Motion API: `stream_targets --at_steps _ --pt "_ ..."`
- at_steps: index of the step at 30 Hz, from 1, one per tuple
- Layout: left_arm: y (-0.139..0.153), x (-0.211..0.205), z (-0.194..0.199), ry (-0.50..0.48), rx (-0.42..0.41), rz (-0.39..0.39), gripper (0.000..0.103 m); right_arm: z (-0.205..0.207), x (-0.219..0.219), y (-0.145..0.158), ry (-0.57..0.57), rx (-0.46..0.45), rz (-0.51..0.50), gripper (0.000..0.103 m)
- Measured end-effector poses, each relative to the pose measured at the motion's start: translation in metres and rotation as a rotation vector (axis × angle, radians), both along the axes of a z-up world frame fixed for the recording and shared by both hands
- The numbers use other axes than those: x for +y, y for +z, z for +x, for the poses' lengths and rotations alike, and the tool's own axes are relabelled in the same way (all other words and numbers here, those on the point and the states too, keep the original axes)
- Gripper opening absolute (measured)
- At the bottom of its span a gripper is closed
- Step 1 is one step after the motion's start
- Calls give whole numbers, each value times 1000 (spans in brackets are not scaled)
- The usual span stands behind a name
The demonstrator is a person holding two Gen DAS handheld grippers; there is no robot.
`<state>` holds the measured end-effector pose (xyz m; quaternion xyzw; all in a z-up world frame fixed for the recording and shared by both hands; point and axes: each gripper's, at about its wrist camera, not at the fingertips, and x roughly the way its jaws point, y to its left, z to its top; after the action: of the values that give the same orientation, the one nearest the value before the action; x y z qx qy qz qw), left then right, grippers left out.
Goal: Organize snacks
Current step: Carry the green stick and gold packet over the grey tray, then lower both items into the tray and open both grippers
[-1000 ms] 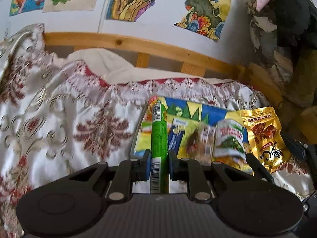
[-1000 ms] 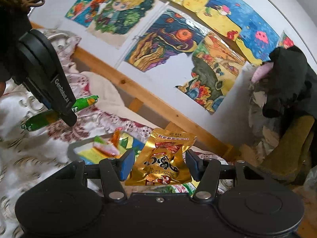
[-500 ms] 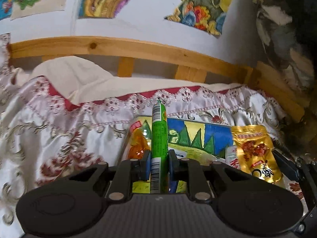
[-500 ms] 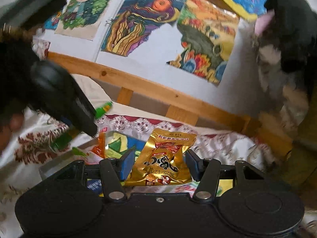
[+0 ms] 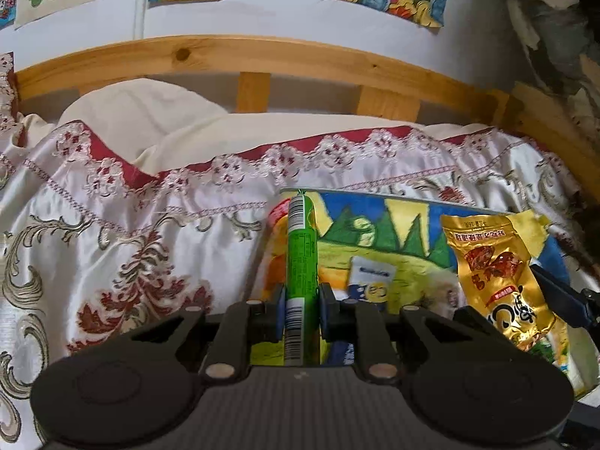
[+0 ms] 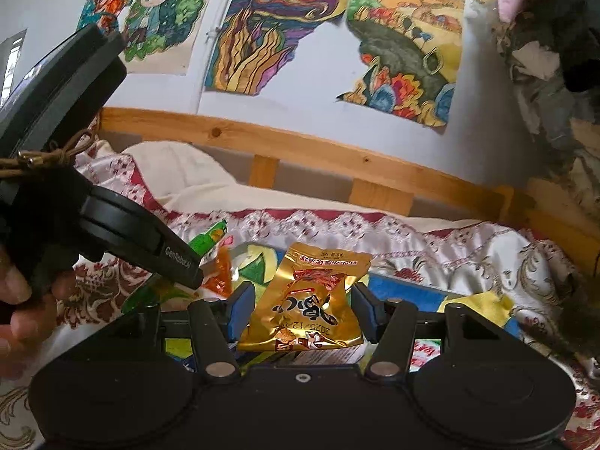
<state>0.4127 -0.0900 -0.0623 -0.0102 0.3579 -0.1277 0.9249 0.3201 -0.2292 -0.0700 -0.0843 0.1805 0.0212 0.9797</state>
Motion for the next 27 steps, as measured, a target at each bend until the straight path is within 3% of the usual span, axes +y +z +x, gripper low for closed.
stream_targets --at_steps 14,27 --pt "-17 5 4 23 29 16 19 6 18 -25 46 101 -39 59" --pt "-26 6 4 41 17 27 19 9 25 -37 61 133 -59 59"
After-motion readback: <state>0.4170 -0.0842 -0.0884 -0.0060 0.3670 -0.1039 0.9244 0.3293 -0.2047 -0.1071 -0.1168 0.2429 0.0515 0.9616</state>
